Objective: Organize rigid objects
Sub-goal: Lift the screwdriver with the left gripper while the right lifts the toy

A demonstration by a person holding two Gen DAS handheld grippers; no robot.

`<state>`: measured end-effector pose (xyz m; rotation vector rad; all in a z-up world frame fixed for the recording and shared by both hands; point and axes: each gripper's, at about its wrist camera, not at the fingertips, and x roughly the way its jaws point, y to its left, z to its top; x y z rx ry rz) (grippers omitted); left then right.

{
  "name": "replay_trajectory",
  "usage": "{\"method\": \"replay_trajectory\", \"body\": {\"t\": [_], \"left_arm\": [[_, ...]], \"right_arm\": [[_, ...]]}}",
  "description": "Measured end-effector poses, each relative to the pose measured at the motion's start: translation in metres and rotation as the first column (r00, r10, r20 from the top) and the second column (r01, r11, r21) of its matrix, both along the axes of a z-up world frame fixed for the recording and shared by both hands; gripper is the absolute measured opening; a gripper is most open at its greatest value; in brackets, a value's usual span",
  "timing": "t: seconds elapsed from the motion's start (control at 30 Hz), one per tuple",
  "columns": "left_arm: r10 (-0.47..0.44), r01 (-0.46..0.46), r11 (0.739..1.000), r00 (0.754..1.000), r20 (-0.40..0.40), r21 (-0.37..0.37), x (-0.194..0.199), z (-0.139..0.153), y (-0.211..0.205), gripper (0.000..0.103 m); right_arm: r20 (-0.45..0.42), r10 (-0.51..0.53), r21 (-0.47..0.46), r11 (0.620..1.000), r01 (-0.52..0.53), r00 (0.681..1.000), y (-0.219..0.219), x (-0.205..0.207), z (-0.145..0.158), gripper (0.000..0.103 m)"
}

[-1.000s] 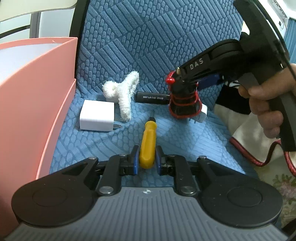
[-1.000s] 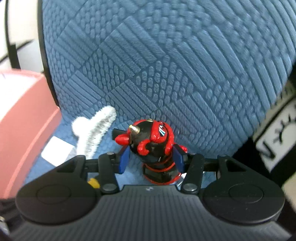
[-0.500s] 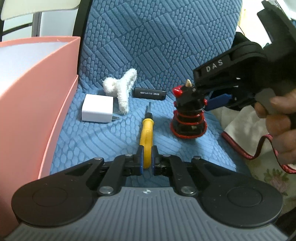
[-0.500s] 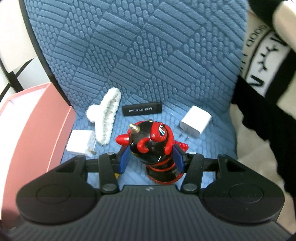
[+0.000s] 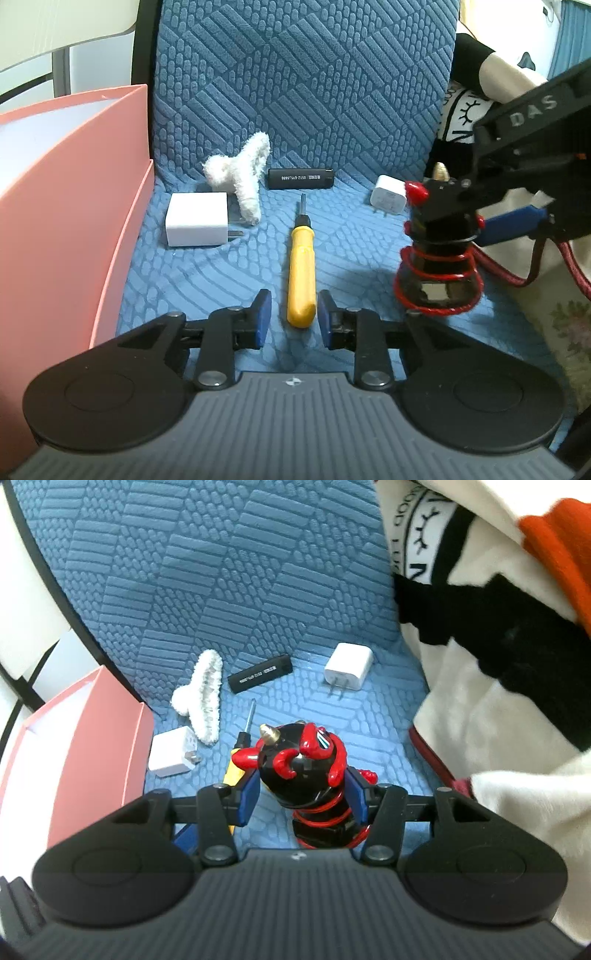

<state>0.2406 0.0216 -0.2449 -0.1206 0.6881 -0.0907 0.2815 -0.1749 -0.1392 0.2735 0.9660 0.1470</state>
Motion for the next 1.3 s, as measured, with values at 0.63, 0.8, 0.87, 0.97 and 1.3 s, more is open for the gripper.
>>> {"method": "replay_trajectory", "body": {"t": [0.63,0.8,0.87,0.97,1.3], "left_arm": [[-0.053,0.054,0.998,0.998,-0.021,0.041,0.007,-0.006,-0.007,0.02],[-0.044,0.045,0.999,0.998,-0.033,0.023,-0.004,-0.002,-0.001,0.02],[-0.039,0.039,0.999,0.999,-0.038,0.02,-0.007,-0.002,0.001,0.02],[-0.035,0.035,0.999,0.999,-0.041,0.019,-0.011,0.0,0.001,0.02],[-0.033,0.027,0.998,0.995,-0.095,-0.06,-0.03,0.006,0.007,0.02]], "right_arm": [[0.028,-0.103,0.021,0.995,0.102,0.994,-0.01,-0.021,0.009,0.051],[0.037,-0.071,-0.029,0.997,0.073,0.997,-0.002,-0.016,0.008,0.066],[0.035,-0.057,-0.056,0.997,0.059,0.998,0.003,-0.013,0.005,0.074],[0.016,-0.059,-0.115,0.991,0.061,0.998,0.009,-0.007,-0.003,0.074],[0.017,-0.066,-0.143,0.987,0.068,0.998,0.019,-0.008,-0.016,0.058]]}}
